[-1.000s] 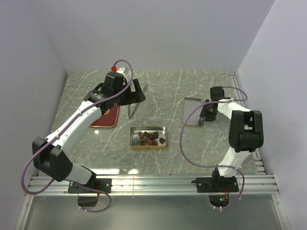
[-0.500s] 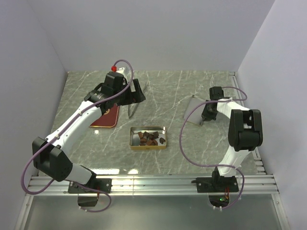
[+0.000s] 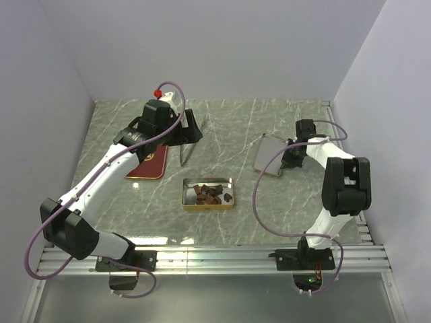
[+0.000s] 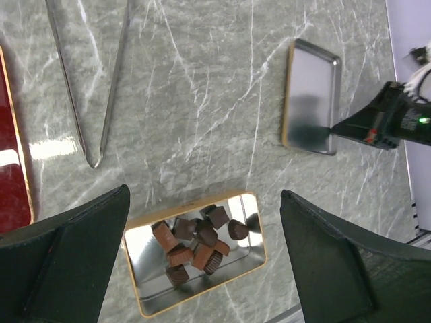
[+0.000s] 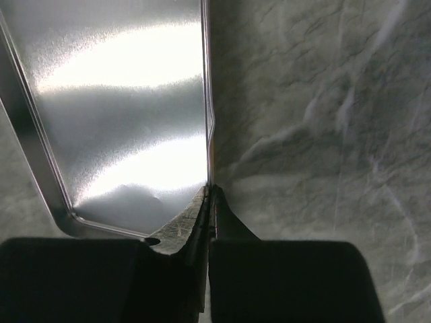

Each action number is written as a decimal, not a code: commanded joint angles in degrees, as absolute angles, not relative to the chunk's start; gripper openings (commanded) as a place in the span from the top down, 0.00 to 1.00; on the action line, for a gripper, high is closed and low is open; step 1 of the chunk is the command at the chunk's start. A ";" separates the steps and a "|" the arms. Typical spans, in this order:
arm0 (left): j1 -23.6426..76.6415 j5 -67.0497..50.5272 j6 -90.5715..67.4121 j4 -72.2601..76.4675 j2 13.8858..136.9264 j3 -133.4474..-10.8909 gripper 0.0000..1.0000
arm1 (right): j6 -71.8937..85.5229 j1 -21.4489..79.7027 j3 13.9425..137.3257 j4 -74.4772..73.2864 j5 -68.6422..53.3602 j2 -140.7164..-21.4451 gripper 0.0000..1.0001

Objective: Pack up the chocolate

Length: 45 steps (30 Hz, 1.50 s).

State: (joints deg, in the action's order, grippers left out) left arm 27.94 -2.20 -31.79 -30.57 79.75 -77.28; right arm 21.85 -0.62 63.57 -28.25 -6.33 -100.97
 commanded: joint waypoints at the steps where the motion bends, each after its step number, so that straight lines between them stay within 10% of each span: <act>1: 28.04 -3.69 -28.48 -26.99 77.26 -79.54 0.01 | 22.15 -0.35 67.67 -31.19 -12.38 -93.17 1.00; 25: 26.20 -29.17 -13.01 -16.87 68.30 -84.46 0.01 | 31.08 11.14 74.28 -34.83 -67.40 -81.31 1.00; 45: 24.26 -35.94 -20.48 -8.44 64.87 -77.61 0.03 | 44.82 17.76 72.16 -20.84 -71.11 -78.75 1.00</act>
